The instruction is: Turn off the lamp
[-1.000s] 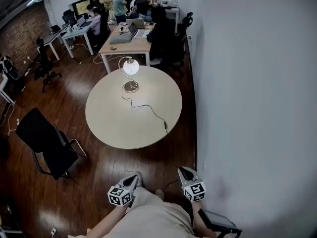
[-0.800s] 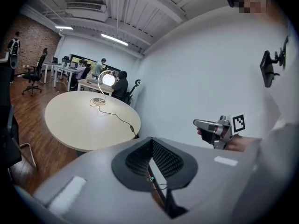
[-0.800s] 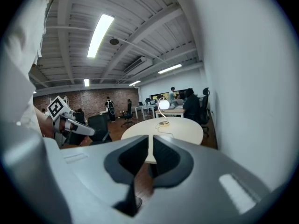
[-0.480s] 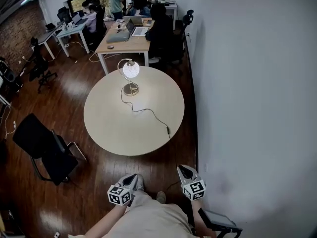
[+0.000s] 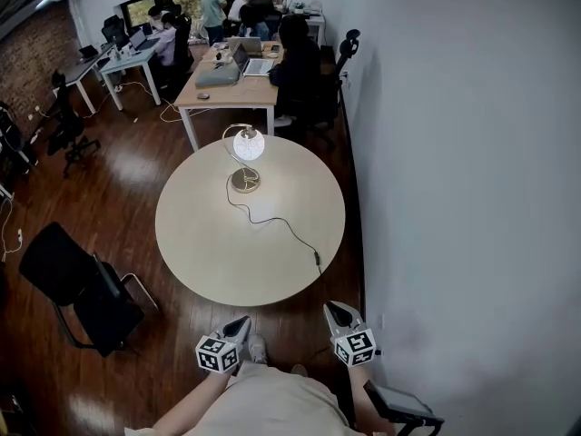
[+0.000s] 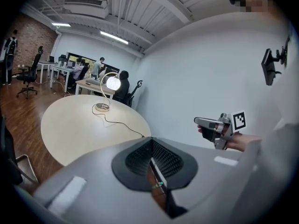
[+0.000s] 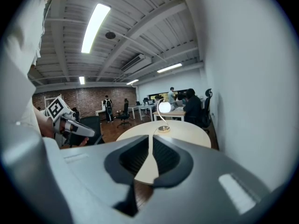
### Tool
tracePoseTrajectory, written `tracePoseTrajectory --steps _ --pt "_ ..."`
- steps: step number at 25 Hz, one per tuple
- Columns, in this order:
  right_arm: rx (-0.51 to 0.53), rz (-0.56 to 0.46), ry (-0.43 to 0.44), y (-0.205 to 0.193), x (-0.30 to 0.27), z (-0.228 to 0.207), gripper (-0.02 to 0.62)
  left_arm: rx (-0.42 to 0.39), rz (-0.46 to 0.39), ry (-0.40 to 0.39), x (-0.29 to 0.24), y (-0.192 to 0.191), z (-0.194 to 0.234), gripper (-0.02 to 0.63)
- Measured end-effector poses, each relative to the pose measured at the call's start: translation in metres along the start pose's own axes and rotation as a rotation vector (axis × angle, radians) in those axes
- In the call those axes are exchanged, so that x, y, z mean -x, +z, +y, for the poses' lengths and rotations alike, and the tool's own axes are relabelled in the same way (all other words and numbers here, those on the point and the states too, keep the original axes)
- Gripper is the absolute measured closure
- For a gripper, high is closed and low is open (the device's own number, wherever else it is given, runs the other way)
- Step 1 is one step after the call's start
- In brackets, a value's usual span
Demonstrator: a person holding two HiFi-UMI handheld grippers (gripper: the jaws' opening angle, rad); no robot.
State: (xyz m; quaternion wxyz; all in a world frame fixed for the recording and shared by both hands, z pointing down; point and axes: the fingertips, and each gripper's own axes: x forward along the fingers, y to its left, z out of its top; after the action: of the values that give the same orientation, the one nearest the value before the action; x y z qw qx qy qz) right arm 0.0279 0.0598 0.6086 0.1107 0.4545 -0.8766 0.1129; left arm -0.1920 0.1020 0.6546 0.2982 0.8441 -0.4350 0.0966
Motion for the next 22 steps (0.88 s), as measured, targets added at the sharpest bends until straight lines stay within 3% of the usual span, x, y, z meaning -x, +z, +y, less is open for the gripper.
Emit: tracePoseTrajectory --steps 9,22 --pt "0.000 0.005 -0.044 0.016 -0.040 0.012 0.572 -0.006 0.006 -0.042 -0.009 0.029 0.047 0.606" --pt "-0.021 0.001 -0.121 0.014 -0.074 0.028 0.574 -0.009 0.032 -0.114 -0.016 0.038 0.093 0.606"
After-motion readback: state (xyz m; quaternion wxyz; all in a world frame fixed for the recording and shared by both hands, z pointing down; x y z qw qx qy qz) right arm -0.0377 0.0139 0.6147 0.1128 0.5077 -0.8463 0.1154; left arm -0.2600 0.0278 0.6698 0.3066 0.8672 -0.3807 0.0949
